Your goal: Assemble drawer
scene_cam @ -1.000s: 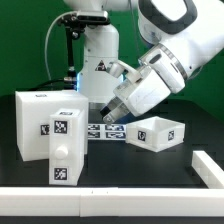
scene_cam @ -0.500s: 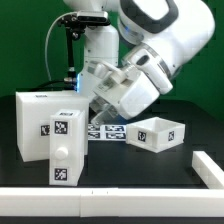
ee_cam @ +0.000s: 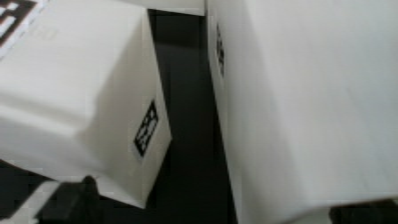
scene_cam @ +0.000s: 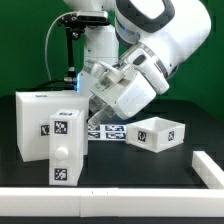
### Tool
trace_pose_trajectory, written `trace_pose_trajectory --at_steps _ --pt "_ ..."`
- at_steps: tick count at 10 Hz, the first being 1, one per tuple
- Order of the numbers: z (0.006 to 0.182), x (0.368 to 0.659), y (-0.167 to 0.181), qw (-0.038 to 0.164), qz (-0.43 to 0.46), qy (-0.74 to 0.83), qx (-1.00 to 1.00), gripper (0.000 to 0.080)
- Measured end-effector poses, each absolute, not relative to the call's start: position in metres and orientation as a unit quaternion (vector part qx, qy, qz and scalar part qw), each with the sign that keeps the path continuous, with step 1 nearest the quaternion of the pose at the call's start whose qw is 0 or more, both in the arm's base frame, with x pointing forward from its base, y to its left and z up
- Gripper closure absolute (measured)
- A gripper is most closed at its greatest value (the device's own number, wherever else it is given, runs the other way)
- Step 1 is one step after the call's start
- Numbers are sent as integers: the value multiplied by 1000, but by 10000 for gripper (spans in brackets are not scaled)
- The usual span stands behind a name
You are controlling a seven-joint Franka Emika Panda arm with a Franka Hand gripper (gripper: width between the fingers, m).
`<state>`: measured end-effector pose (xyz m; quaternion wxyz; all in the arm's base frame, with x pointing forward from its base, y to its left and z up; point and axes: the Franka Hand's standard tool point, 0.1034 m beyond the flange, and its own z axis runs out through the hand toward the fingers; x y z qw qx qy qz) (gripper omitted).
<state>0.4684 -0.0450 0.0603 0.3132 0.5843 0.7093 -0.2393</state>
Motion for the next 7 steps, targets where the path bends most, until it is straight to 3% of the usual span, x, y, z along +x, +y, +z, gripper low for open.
trace_pose_trajectory --at_steps 3,6,7 --pt "56 458 -62 297 -241 717 583 150" --pt "55 457 -62 294 -240 717 585 150" --pt "55 457 -62 294 -240 717 585 247"
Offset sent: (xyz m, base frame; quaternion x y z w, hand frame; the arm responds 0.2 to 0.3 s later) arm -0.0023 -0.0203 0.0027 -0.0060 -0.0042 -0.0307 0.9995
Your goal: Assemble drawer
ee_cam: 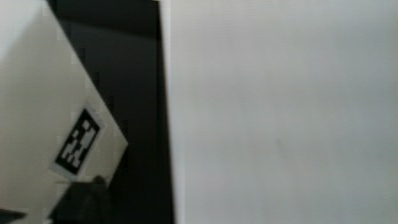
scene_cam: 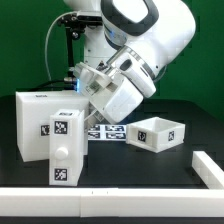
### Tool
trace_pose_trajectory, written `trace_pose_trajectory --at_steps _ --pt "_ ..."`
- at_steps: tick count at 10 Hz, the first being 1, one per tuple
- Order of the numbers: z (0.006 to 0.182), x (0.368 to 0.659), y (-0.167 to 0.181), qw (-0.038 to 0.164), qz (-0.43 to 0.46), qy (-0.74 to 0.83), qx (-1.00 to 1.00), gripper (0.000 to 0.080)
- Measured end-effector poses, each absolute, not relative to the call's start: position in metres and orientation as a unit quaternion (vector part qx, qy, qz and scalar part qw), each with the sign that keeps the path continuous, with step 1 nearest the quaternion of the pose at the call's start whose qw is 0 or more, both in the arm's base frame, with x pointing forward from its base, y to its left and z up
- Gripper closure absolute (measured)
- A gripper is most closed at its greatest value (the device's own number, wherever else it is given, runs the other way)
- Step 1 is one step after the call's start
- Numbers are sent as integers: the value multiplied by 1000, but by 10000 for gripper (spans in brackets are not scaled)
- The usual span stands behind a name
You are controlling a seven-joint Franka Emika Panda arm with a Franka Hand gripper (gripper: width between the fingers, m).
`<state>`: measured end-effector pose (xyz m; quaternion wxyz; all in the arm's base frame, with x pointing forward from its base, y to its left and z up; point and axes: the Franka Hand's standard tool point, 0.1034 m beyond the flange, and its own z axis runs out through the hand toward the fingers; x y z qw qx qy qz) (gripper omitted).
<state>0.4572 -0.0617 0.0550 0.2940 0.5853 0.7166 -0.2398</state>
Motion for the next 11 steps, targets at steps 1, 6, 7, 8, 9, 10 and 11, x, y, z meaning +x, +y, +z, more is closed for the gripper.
trace_pose_trajectory --at_steps 1,6,7,8,9,10,11 --pt "55 457 -62 294 -240 717 585 386" --pt "55 457 -61 294 -239 717 585 766" --pt "55 457 -61 294 -239 717 585 766" --pt "55 457 -61 294 -239 717 585 766" --pt "55 457 -61 294 -239 717 585 766" --pt "56 457 -60 294 -241 718 584 766" --pt "66 459 -57 296 -247 718 580 766"
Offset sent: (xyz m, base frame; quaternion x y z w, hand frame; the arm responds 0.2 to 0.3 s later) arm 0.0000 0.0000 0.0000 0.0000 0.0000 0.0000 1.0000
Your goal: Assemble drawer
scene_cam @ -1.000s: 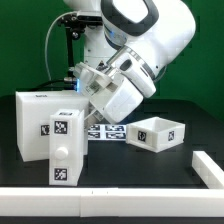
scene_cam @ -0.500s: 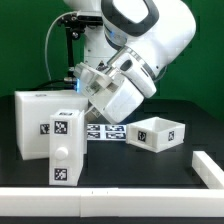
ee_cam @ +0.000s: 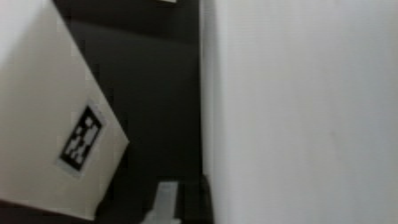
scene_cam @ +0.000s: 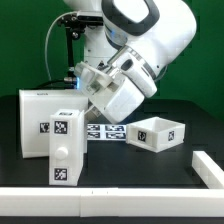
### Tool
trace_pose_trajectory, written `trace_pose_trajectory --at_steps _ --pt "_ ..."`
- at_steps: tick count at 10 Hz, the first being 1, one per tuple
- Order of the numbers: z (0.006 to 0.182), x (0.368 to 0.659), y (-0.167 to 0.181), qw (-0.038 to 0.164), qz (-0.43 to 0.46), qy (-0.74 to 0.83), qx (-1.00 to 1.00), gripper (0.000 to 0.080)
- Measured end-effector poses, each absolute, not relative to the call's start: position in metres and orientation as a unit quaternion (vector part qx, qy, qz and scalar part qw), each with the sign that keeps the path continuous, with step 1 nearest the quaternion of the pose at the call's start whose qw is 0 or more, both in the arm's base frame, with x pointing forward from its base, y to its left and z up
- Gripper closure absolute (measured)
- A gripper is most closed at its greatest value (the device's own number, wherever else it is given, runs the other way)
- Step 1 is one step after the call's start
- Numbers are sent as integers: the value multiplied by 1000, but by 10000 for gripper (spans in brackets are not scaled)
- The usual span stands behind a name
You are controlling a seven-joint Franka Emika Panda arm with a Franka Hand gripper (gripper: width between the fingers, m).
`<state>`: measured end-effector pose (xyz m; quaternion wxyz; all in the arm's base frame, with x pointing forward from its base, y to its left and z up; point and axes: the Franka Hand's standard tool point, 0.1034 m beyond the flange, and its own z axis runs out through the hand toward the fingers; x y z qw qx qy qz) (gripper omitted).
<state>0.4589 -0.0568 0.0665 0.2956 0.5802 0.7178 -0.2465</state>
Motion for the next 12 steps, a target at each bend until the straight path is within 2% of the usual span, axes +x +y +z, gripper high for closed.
trace_pose_trajectory --at_steps 1,2,3,4,5,6,7,8,10,12 --pt "85 459 -50 297 -248 716 581 766" --pt "107 459 -44 290 -251 711 589 765" --pt "127 460 -37 300 -255 702 594 765" --pt "133 464 -32 298 -244 704 597 765" --pt "132 470 -31 278 -209 719 602 765" --pt "131 470 -34 242 -182 730 612 765" --pt "131 472 -34 220 -164 738 616 765" --pt "134 469 -36 189 -162 738 627 765" --pt "161 464 -38 120 -148 722 666 765" --pt "174 463 -46 77 -134 711 686 765"
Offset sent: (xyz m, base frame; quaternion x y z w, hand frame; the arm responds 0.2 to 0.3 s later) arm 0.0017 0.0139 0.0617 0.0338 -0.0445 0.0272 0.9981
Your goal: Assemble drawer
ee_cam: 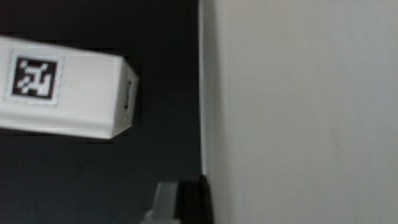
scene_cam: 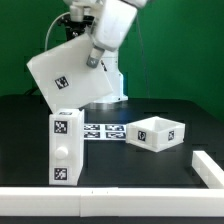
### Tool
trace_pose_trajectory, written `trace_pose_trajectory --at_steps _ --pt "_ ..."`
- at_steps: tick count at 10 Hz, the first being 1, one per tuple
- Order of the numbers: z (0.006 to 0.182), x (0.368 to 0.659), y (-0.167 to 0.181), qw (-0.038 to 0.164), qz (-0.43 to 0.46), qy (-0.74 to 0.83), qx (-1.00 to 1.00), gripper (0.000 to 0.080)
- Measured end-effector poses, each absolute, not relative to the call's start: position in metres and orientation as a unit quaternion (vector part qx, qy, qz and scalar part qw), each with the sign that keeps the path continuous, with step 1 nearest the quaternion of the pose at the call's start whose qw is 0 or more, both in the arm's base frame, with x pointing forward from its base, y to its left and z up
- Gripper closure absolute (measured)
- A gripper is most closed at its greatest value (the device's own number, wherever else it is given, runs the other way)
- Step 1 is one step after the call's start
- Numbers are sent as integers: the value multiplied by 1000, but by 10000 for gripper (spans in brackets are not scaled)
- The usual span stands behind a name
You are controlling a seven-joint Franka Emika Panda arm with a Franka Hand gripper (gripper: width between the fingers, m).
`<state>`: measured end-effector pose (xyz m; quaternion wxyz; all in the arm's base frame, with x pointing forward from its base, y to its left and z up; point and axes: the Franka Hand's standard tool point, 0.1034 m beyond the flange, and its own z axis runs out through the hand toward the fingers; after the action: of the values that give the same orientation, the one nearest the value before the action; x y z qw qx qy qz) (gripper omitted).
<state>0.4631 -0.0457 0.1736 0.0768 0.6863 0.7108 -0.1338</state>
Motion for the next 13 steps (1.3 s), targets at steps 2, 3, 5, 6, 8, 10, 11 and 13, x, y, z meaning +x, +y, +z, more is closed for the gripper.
trace_pose_trajectory --at_steps 2,3,5,6,8,10,11,13 --pt "173 469 -50 32 -70 726 683 765" --pt "172 468 -51 12 -53 729 682 765" --pt "166 459 -47 -60 -24 713 698 765" --pt "163 455 -41 -96 -26 704 704 765" --pt "159 447 -21 -154 15 674 722 765" --pt "155 451 2 -177 80 666 720 765" --pt "154 448 0 -200 109 660 716 765" --pt "148 444 -10 -225 130 641 722 765"
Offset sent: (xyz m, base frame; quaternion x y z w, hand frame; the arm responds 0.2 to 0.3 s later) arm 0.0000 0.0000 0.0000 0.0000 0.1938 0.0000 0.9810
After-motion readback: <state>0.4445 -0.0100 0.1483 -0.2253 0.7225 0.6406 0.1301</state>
